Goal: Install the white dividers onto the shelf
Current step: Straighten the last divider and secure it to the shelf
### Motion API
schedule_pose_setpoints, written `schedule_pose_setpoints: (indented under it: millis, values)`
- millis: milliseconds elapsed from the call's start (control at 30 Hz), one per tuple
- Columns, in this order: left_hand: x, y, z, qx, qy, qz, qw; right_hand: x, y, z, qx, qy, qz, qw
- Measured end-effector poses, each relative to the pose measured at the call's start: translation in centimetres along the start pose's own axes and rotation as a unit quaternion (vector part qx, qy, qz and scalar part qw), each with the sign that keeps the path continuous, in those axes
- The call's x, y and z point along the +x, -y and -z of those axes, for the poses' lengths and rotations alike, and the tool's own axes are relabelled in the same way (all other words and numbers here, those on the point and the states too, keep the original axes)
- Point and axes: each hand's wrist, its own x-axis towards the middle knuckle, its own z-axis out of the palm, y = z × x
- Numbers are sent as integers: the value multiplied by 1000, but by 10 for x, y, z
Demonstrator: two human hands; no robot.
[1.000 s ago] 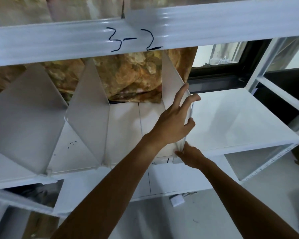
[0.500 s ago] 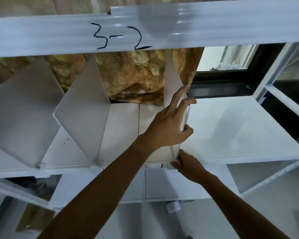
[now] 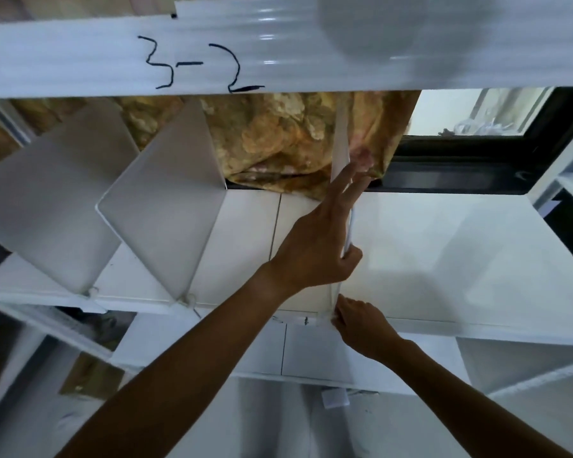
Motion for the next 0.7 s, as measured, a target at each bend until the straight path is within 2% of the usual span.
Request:
schedule_pose_setpoints:
  millis: [267, 700]
  values:
    - [-1, 7, 5, 28, -3, -4, 1000, 10, -2, 4, 27, 31, 0, 999]
    - [-5, 14, 9, -13, -23, -5, 1000, 12, 9, 2, 23, 32, -17, 999]
